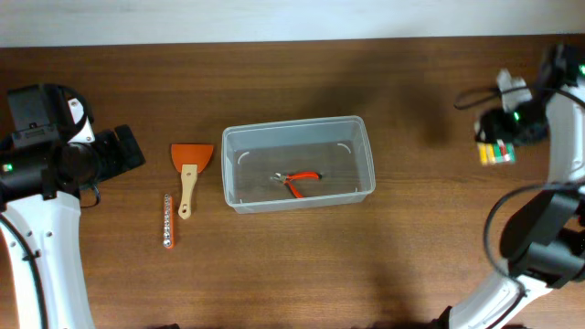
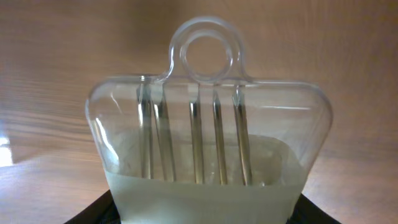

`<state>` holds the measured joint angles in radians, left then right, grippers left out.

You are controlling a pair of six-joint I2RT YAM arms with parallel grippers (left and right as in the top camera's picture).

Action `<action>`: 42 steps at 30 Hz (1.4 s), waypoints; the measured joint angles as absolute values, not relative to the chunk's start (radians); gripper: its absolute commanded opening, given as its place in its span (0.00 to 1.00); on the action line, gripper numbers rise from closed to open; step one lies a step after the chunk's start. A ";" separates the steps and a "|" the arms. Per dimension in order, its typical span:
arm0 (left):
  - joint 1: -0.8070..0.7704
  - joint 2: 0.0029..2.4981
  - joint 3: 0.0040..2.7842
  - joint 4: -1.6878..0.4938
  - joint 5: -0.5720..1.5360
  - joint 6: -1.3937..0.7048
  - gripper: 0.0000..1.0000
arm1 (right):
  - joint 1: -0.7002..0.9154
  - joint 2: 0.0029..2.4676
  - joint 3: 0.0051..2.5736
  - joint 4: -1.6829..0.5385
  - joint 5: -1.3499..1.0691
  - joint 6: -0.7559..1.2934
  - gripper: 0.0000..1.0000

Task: Pack container
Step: 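Carry the blister pack into the container and lower it with the right gripper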

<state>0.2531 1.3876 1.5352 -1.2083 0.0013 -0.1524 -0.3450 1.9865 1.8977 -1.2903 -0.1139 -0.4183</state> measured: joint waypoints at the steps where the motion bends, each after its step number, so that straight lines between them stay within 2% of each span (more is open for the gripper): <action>1: 0.253 1.388 1.535 -1.208 0.001 -0.152 0.99 | -0.307 1.968 1.935 -1.311 -0.115 -0.418 0.04; 6: 0.253 1.388 1.535 -1.208 0.001 -0.152 0.99 | -0.040 1.868 2.093 -1.375 -0.121 -0.479 0.04; 12: 0.253 1.388 1.535 -1.208 0.001 -0.152 0.99 | 0.292 1.823 2.128 -1.385 -0.141 -0.654 0.04; 18: 0.253 1.388 1.535 -1.208 0.001 -0.152 0.99 | 0.452 1.903 2.083 -1.383 -0.144 -0.803 0.04; 23: 0.253 1.388 1.535 -1.208 0.001 -0.152 0.99 | 0.514 2.040 2.032 -1.351 -0.144 -0.856 0.04; 30: 0.253 1.388 1.535 -1.210 0.001 -0.152 0.99 | 0.521 2.210 2.011 -1.338 -0.141 -0.872 0.05; 34: 0.253 1.388 1.535 -1.213 0.001 -0.152 0.99 | 0.517 2.268 2.011 -1.334 -0.141 -0.872 0.16; 36: 0.253 1.388 1.535 -1.213 0.001 -0.152 0.99 | 0.516 2.285 2.011 -1.334 -0.142 -0.871 0.28; 42: 0.253 1.388 1.535 -1.214 0.001 -0.152 0.99 | 0.501 2.294 2.011 -1.335 -0.165 -0.871 0.38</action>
